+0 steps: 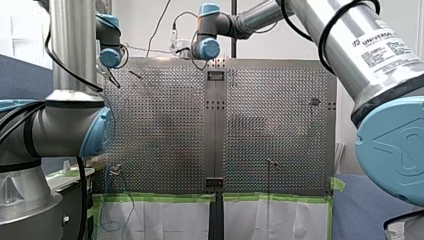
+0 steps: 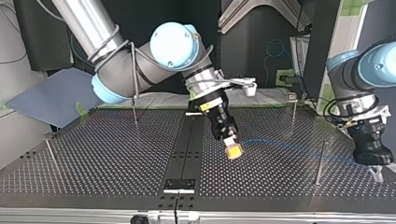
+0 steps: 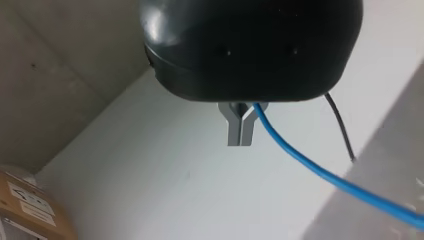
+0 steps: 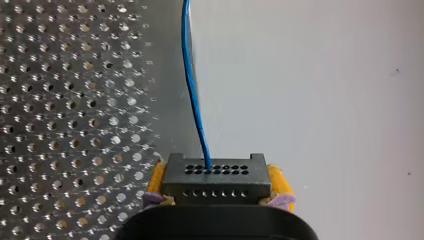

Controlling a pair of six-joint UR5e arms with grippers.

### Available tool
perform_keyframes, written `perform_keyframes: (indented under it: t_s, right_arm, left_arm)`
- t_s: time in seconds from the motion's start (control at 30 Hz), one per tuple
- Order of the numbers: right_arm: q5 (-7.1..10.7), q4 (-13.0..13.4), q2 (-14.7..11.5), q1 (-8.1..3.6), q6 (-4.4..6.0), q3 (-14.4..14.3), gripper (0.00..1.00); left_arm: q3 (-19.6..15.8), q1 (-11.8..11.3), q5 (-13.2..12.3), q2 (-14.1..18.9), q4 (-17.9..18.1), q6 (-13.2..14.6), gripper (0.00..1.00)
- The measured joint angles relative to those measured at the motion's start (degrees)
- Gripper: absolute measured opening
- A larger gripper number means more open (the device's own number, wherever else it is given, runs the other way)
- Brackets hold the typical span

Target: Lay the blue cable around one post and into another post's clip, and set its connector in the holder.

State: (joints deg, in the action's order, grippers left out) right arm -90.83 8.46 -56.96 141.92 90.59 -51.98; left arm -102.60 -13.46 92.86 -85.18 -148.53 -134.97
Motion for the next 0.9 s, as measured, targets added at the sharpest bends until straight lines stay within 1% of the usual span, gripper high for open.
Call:
perform_keyframes:
  t_s: [0.17, 0.3, 0.57, 0.83, 0.9]
  right_arm:
    - [-0.48, -0.29, 1.41, 0.22, -0.11, 0.75, 0.0]
    - [-0.78, -0.34, 2.07, 0.12, -0.13, 0.93, 0.0]
    - [-1.58, -0.6, 2.41, -0.72, -0.13, 1.0, 0.0]
    - [-2.04, -1.43, 3.05, -1.32, -0.13, 0.96, 0.0]
    - [-2.17, -1.8, 3.42, -1.57, -0.13, 0.96, 0.0]
  left_arm:
    - [0.04, -0.46, -0.23, -2.02, 1.1, 0.25, 0.02]
    - [0.05, -0.71, -0.63, -4.08, 1.55, 0.9, 0.02]
    - [0.06, -1.44, -0.82, -7.41, 2.27, 1.9, 0.02]
    - [0.0, -1.69, -0.76, -8.76, 2.24, 3.22, 0.02]
    - [-0.01, -1.55, -0.89, -9.51, 2.14, 3.92, 0.02]
